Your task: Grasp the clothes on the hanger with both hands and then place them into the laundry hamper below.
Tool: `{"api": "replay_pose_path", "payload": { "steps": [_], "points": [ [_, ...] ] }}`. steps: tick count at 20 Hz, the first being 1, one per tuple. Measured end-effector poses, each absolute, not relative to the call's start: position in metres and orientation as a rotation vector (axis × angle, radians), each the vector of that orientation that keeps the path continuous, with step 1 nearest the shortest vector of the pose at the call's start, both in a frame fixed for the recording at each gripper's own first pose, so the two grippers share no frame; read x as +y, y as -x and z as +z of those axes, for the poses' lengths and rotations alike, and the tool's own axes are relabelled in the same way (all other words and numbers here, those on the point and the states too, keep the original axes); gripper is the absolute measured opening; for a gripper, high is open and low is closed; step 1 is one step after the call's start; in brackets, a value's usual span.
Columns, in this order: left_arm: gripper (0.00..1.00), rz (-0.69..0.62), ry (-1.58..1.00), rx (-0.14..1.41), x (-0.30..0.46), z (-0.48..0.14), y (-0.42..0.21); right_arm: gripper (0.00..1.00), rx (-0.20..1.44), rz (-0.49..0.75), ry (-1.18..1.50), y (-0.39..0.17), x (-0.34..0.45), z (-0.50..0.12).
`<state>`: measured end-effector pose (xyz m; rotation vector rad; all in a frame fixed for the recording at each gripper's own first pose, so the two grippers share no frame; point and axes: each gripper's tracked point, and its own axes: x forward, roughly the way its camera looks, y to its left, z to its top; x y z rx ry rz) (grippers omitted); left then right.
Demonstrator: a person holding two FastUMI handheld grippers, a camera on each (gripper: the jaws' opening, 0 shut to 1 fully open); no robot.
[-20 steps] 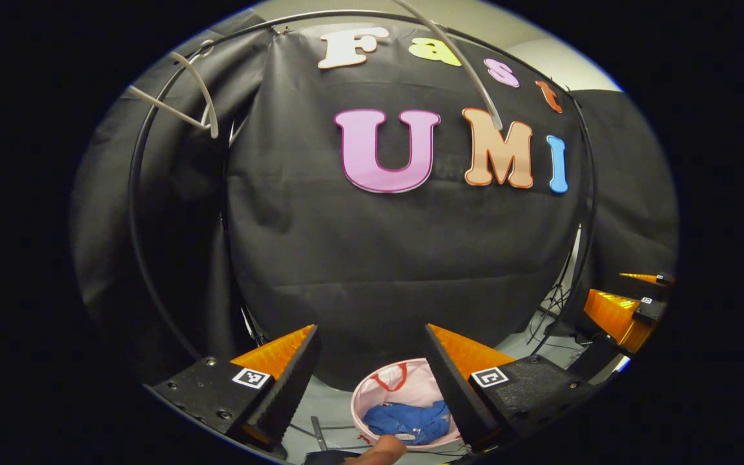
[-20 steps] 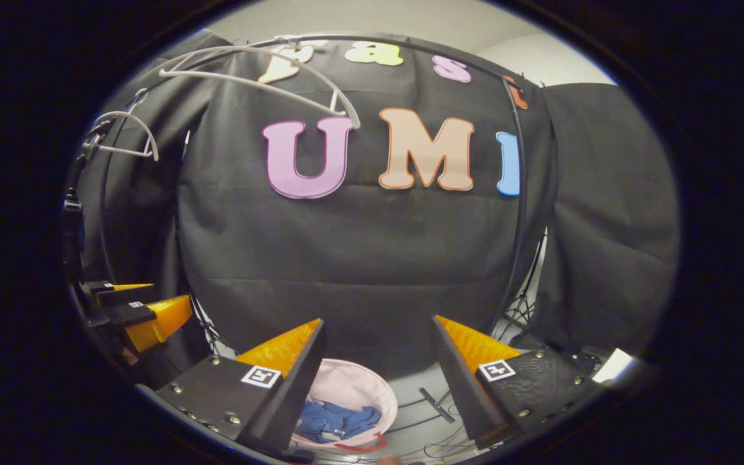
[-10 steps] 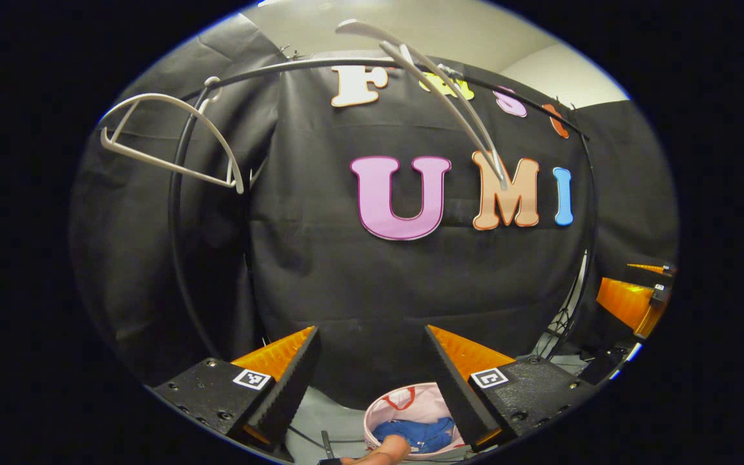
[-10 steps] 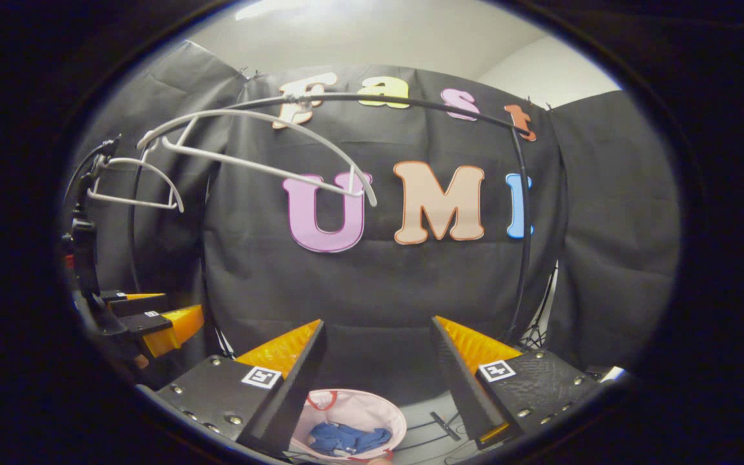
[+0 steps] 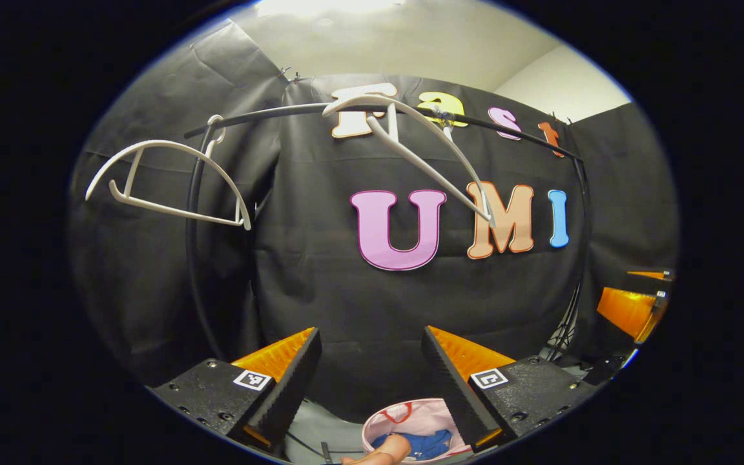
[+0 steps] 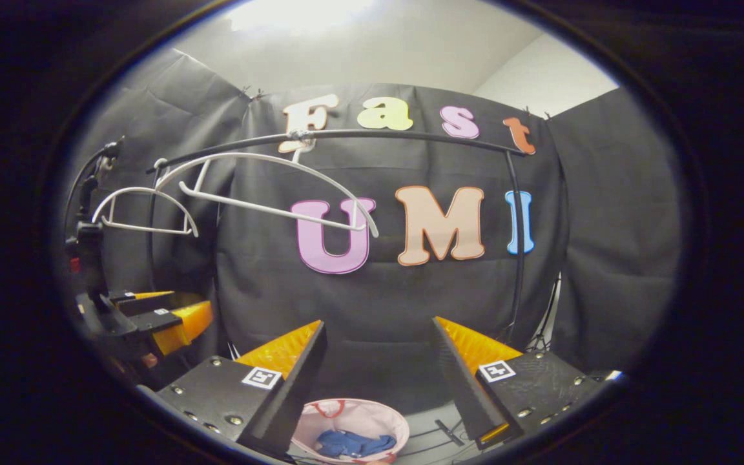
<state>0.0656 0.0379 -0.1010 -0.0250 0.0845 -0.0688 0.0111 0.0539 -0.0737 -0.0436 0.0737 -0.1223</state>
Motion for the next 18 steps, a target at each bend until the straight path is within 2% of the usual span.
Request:
{"api": "replay_pose_path", "payload": {
  "steps": [4, 5, 6, 13, 14, 15, 16, 17, 18],
  "points": [
    [0.94, -0.064, 0.041, 0.061, 0.03, -0.091, -0.064, 0.95, 0.074, -0.107, 0.023, 0.003, 0.048, -0.075],
    [0.94, -0.077, 0.056, 0.061, 0.024, -0.092, -0.062, 0.88, 0.068, -0.103, 0.016, 0.005, 0.045, -0.073],
    [0.94, -0.09, 0.067, 0.063, 0.019, -0.091, -0.06, 0.87, 0.064, -0.103, 0.008, 0.006, 0.042, -0.073],
    [0.96, -0.041, 0.067, 0.008, 0.016, -0.076, -0.061, 0.87, 0.029, -0.098, -0.016, 0.021, 0.021, -0.066],
    [0.94, -0.03, 0.075, -0.002, 0.016, -0.073, -0.061, 0.87, 0.029, -0.097, -0.017, 0.025, 0.019, -0.067],
    [0.94, -0.028, 0.079, -0.003, 0.013, -0.073, -0.063, 1.0, 0.027, -0.096, -0.019, 0.026, 0.016, -0.068],
    [0.93, -0.03, 0.078, -0.006, 0.009, -0.072, -0.063, 0.95, 0.027, -0.094, -0.02, 0.027, 0.011, -0.068],
    [0.92, -0.031, 0.083, 0.003, 0.006, -0.074, -0.064, 1.0, 0.024, -0.092, -0.021, 0.028, 0.008, -0.069],
    [0.92, -0.033, 0.092, 0.01, 0.001, -0.075, -0.065, 0.95, 0.022, -0.091, -0.022, 0.029, 0.004, -0.07]
  ]
}}
